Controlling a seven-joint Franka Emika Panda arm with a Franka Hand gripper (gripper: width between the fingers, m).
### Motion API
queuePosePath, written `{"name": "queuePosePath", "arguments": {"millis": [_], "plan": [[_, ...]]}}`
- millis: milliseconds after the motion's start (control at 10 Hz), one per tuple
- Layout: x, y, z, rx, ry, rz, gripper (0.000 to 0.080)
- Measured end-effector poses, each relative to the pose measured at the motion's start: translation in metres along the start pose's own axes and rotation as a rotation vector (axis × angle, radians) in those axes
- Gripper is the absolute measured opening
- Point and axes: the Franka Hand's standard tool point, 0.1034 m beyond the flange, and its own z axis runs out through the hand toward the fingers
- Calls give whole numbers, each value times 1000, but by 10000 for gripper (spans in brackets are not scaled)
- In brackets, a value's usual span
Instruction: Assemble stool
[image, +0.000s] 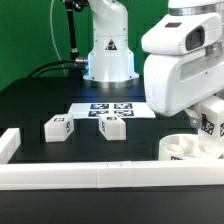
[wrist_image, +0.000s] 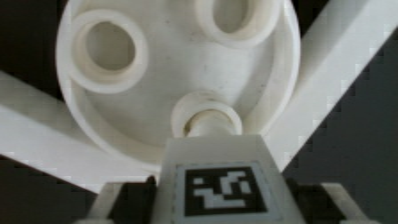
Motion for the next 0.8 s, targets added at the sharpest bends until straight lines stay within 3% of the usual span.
{"name": "queuePosePath", "arguments": {"millis": [300,500,700,800], "plan": [[3,-3,1,-9,53,253,342],[-6,-9,5,-21,117,450,342],[-10,-13,11,-15,144,650,342],[-10,-14,12,7,153,753,342]]}}
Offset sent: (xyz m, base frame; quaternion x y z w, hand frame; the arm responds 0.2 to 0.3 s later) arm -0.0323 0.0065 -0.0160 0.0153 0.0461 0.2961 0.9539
